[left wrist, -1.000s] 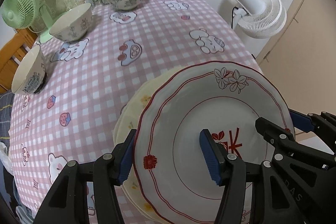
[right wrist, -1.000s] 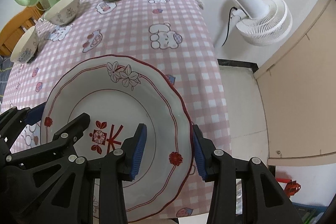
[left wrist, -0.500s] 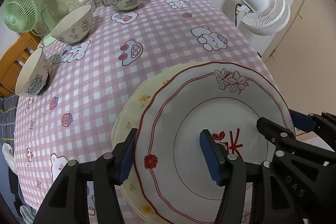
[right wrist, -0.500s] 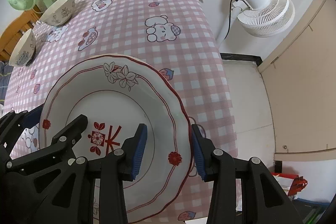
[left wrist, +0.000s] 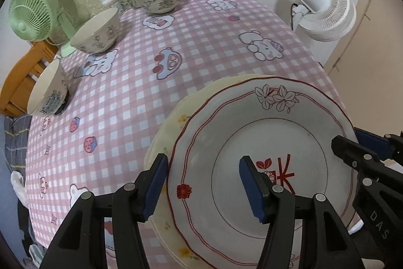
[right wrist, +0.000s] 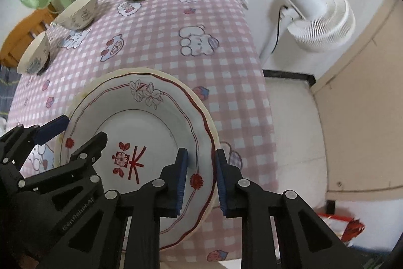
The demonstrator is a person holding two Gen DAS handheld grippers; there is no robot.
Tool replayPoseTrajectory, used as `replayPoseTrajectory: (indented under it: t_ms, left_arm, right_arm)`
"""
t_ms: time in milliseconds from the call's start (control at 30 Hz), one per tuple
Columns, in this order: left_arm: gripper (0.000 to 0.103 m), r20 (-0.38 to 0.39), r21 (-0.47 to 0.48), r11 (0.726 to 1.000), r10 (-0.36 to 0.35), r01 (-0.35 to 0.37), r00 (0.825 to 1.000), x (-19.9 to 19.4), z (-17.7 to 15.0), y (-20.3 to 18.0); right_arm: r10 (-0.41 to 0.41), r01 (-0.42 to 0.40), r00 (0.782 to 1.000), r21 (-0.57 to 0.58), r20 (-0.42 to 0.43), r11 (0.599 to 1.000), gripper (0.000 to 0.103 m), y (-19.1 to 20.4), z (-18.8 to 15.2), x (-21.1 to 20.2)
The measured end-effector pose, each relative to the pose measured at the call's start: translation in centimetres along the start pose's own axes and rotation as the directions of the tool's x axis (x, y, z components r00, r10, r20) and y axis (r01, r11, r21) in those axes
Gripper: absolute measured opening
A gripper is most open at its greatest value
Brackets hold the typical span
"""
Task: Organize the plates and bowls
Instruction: 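Lift the red-patterned plate with both grippers and carry it to the yellow plates, then lower the red-patterned plate onto the yellow plates and open both grippers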
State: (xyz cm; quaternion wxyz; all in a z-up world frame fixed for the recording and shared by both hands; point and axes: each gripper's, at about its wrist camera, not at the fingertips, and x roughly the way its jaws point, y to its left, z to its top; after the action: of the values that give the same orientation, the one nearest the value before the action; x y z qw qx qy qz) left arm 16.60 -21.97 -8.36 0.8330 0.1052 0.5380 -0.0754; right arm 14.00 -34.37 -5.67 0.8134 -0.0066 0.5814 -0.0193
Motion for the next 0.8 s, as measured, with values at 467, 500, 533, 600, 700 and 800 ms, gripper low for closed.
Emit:
replayPoseTrajectory:
  t_ms: [467,500,533,600,700,800]
  left_arm:
    - [0.070,-0.006,-0.030,0.999,-0.019,0.019,1.000,0.1,0.3,0.9]
    - [0.074,-0.009,-0.036,0.999,-0.022,0.021,1.000,0.2,0.3,1.0]
    - [0.075,-0.012,-0.044,0.999,-0.020,0.019,1.000,0.3,0.3,1.2]
    - [0.081,-0.019,-0.066,0.998,-0.023,0.022,1.000,0.4,0.4,1.6]
    - [0.084,-0.016,-0.107,0.994,-0.016,0.014,1.000,0.1,0.4,2.4]
    - [0.087,-0.007,-0.134,0.991,-0.007,0.006,1.000,-0.4,0.5,3.2]
  right_arm:
    - [0.043,-0.043,0.998,0.003,-0.038,0.999,0.031,0.2,1.1,1.0]
    - [0.049,-0.049,0.998,0.000,-0.032,0.999,0.040,0.2,1.2,0.9]
    - [0.062,-0.062,0.998,-0.010,-0.012,0.998,0.051,0.2,1.5,0.6]
    - [0.072,-0.071,0.997,-0.031,0.024,0.997,0.067,0.4,2.0,0.1]
    - [0.093,-0.088,0.994,-0.085,0.051,0.992,0.074,1.4,2.9,-0.3]
    - [0.118,-0.113,0.992,-0.106,0.047,0.988,0.074,2.2,3.4,-0.3]
